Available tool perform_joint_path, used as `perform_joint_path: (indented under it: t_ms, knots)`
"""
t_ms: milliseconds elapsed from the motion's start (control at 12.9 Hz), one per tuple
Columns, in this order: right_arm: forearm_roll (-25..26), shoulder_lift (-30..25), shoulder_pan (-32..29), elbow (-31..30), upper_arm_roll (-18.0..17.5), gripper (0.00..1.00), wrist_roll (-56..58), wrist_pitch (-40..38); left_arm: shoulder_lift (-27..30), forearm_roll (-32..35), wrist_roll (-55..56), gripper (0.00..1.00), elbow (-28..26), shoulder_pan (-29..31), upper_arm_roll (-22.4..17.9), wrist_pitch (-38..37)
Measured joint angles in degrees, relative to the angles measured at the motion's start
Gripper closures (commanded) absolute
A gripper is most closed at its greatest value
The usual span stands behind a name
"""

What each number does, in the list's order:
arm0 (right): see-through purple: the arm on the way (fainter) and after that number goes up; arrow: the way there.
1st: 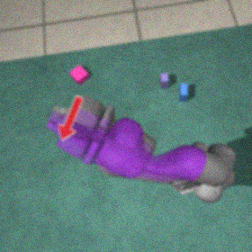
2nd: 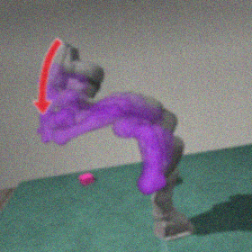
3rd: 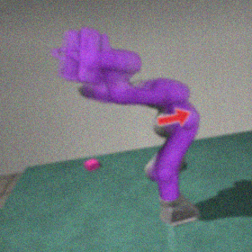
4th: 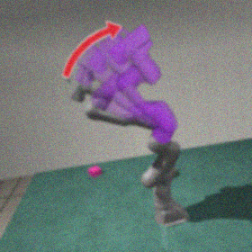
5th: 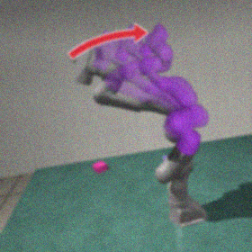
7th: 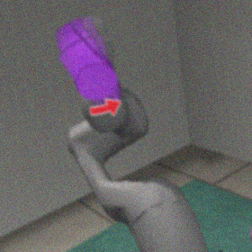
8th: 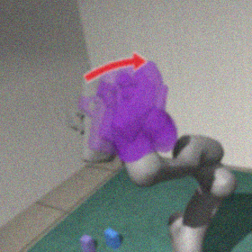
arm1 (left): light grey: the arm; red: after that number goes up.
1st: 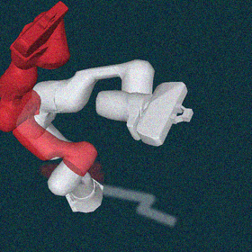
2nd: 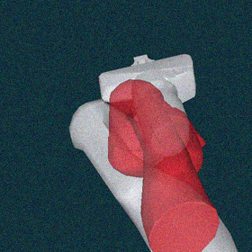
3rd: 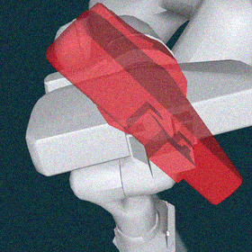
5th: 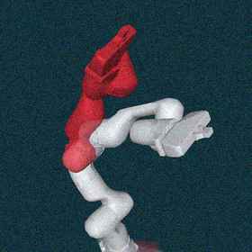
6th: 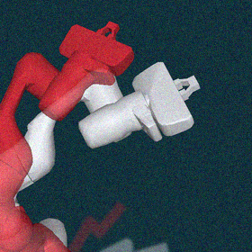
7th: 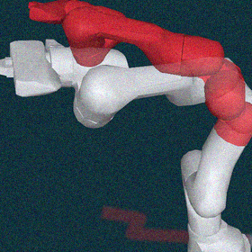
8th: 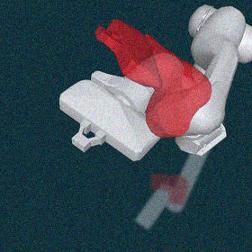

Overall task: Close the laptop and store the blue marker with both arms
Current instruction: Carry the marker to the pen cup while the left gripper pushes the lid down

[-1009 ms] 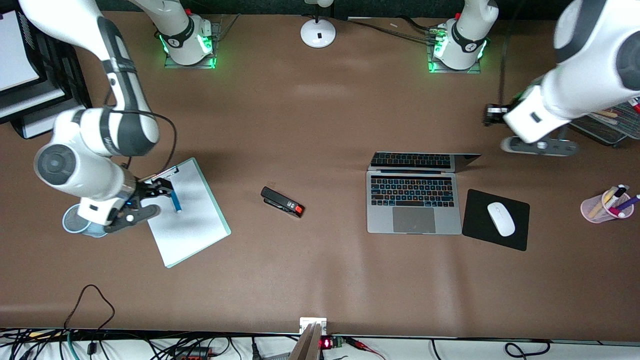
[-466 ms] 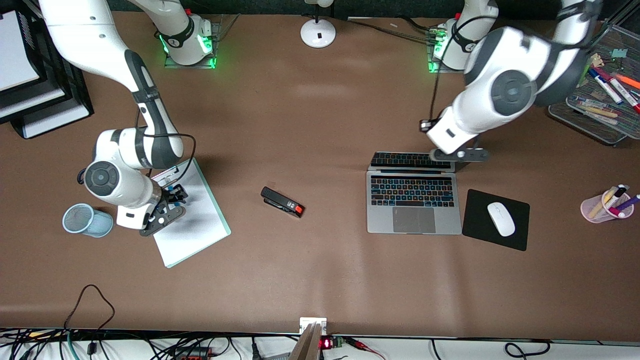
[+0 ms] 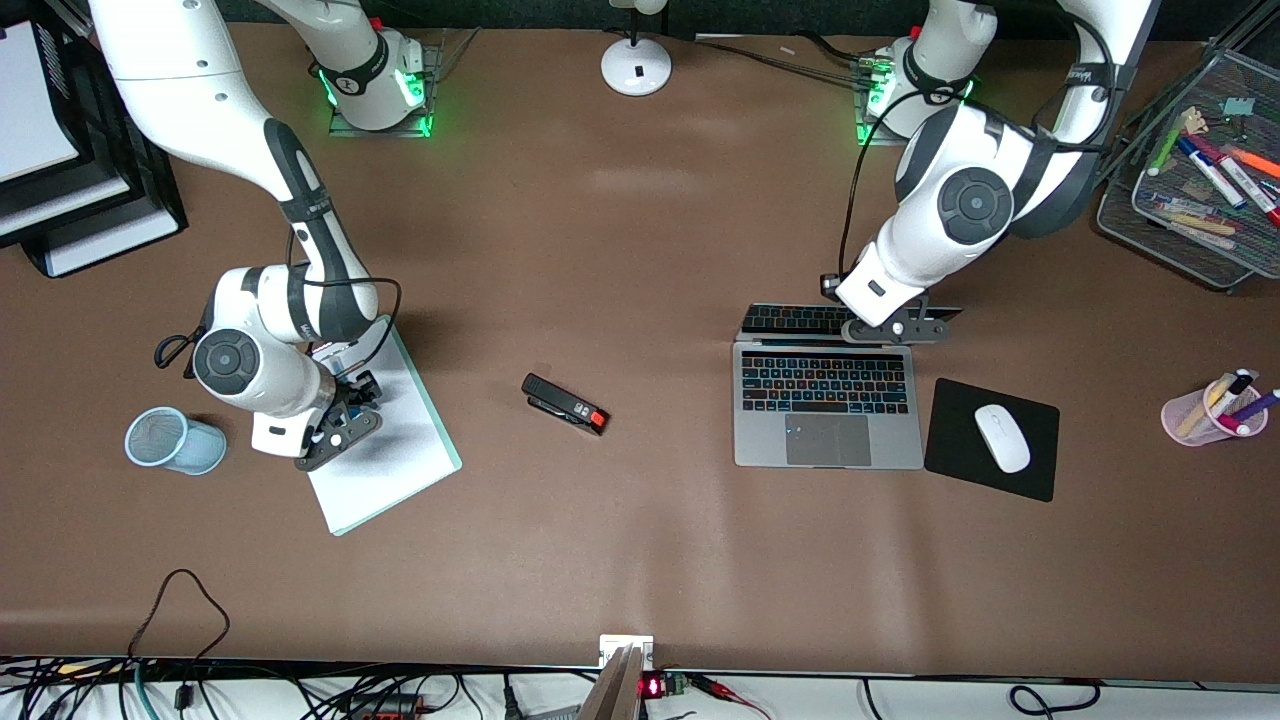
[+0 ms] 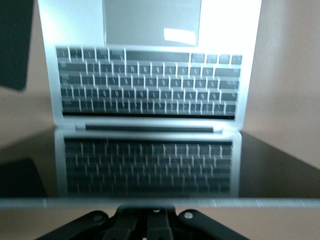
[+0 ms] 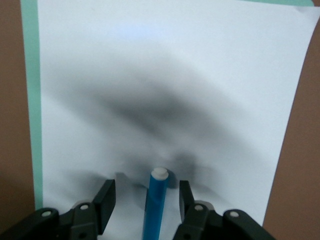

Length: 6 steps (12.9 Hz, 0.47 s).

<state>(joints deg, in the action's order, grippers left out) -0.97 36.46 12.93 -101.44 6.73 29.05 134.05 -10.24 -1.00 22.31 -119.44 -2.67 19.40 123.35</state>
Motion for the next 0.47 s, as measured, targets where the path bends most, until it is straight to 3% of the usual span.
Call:
perform_joint_path:
  t_ms: [155,466]
  knots:
    - [0.0,0.9,-0.1,0.0,0.0,0.52,0.0,1.2,-1.4,5.1,0.0,1.00,0.1,0.1,0.0,4.7]
    - [0.0,1.4,-0.2,0.0,0.1,0.88,0.0,1.9,-4.5,6.8,0.0,1.00,3.4,0.6,0.0,7.8]
